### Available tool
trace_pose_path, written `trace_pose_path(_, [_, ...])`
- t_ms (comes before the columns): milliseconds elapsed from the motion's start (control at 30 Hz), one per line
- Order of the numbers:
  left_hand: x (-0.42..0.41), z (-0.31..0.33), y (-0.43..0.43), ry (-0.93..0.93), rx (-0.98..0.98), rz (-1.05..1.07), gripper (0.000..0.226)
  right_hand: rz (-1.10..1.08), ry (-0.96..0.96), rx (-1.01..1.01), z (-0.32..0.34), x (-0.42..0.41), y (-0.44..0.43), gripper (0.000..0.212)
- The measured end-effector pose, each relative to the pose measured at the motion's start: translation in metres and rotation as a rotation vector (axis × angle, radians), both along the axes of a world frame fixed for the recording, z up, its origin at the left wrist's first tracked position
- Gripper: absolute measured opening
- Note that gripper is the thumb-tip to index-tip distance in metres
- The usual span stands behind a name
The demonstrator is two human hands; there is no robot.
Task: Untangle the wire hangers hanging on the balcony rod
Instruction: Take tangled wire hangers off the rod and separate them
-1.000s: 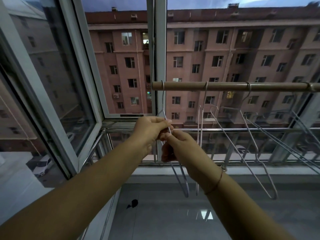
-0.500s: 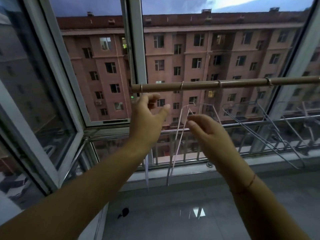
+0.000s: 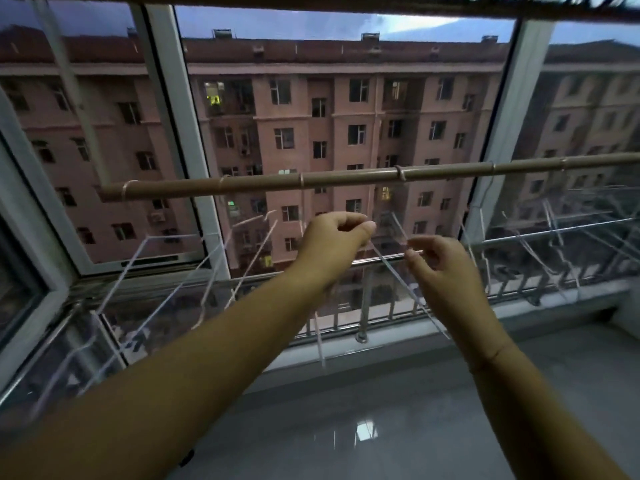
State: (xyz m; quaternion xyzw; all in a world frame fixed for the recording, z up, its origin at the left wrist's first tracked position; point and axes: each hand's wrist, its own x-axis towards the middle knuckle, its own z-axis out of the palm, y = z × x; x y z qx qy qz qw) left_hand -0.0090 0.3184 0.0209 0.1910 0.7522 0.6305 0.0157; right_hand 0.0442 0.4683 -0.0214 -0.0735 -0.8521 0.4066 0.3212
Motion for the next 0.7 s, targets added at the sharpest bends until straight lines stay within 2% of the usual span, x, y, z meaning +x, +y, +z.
trace_pose_path(167, [-0.012,-0.017,0.064,-0.263,0.115,0.065,0.006,0.019,-0.099,0.007,-0.013,-0.012,0.055,0.031])
trace_pose_path(267, [-0.019,-0.029,0.087,-0.368,0.123,0.134,0.006,0.100,-0.156,-0.069,-0.019,-0.019,0.067,0.031])
trace_pose_path(400, [-0.027,-0.040,0.101,-0.427,0.104,0.202,0.019,0.194,-0.201,-0.140,-0.024,-0.027,0.068,0.030])
trace_pose_path(533, [-0.027,-0.042,0.109,-0.477,0.115,0.235,0.006,0.215,-0.188,-0.148,-0.028,-0.029,0.064,0.022])
trace_pose_path(700, [-0.029,-0.043,0.111,-0.487,0.140,0.246,0.015,0.215,-0.168,-0.205,-0.032,-0.030,0.064,0.012])
